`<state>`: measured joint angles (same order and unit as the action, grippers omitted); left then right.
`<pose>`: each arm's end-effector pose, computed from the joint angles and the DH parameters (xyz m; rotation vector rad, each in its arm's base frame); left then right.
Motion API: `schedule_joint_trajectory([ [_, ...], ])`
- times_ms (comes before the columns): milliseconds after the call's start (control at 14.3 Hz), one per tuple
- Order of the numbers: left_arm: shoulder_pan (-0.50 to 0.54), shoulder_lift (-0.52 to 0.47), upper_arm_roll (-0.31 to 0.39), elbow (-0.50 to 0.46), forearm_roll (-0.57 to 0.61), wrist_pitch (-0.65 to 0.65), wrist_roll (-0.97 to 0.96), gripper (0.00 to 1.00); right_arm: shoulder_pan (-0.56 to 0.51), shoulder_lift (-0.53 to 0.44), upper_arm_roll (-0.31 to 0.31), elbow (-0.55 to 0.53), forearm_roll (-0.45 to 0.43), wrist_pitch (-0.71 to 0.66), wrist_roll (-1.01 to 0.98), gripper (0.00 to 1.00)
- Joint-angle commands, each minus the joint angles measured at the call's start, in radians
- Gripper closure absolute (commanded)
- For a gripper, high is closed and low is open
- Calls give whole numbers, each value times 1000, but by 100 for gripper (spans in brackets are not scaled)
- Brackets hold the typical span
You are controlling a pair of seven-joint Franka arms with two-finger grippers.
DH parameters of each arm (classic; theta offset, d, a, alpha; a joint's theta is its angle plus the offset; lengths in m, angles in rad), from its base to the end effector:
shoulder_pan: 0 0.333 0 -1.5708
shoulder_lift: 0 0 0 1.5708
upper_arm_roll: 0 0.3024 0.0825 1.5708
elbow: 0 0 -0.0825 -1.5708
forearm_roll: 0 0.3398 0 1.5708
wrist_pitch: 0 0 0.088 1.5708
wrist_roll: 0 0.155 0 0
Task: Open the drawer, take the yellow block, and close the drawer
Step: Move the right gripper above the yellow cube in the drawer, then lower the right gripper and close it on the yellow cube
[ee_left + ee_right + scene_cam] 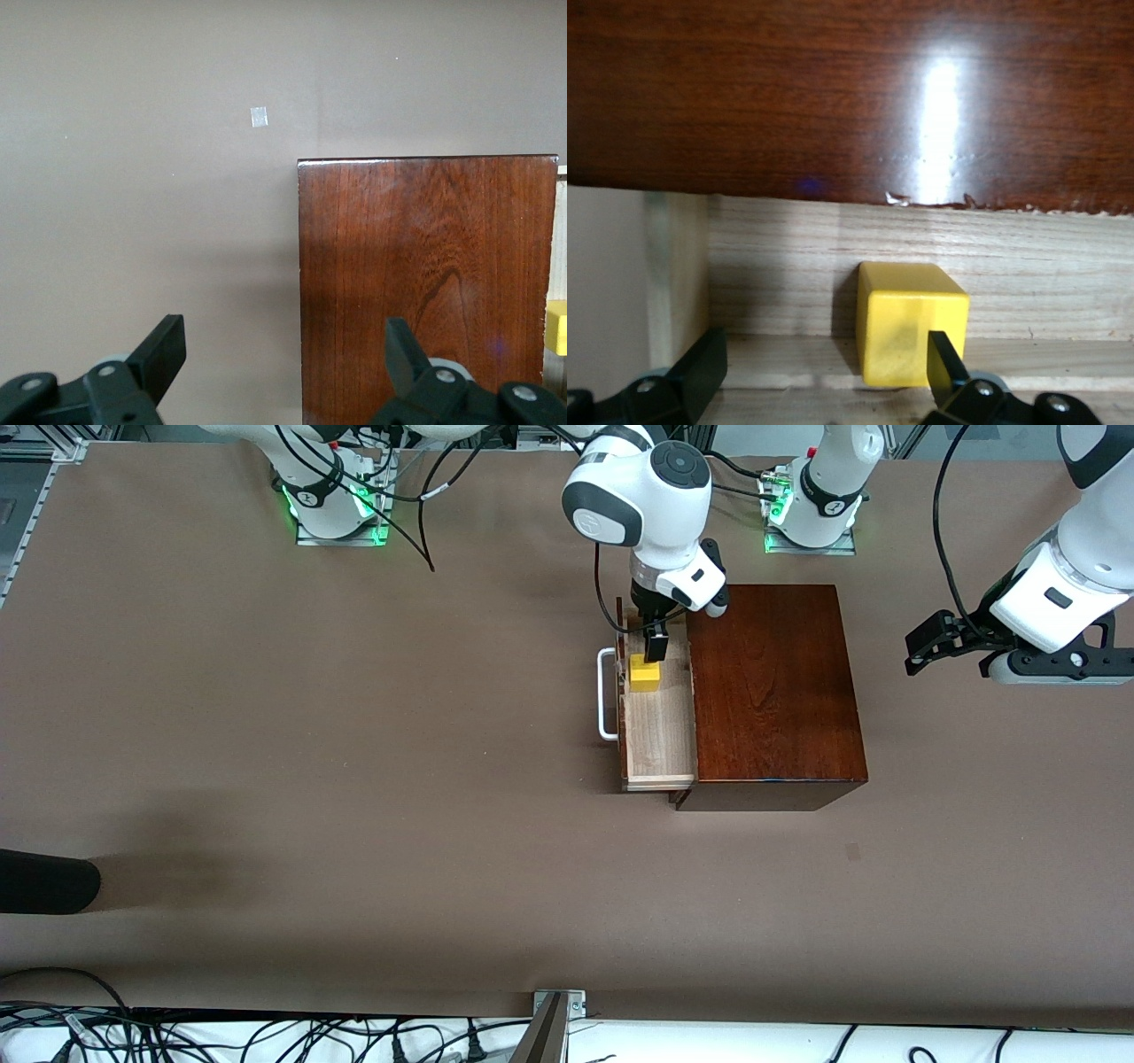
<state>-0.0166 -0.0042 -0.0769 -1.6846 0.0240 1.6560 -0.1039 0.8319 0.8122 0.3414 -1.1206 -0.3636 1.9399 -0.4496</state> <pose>0.5103 -0.0444 0.5235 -3.1149 -0.0126 0.0341 0.3723 0.6124 0.3026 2.0894 2.2400 0.1199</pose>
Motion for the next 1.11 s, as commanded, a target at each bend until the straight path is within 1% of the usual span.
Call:
schedule_joint_trajectory([
  [0, 6, 6, -1, 16, -12, -8, 15, 0, 13, 30, -22, 42, -18, 7, -18, 0],
  [279, 6, 6, -1, 17, -12, -8, 16, 0, 13, 32, -24, 45, -18, 37, -17, 0],
  [488, 6, 6, -1, 17, -12, -8, 18, 0, 13, 48, -45, 44, -18, 76, -14, 0],
  [1045, 6, 7, -4, 17, -12, -10, 13, 0, 15, 74, -64, 44, -21, 99, -14, 0],
])
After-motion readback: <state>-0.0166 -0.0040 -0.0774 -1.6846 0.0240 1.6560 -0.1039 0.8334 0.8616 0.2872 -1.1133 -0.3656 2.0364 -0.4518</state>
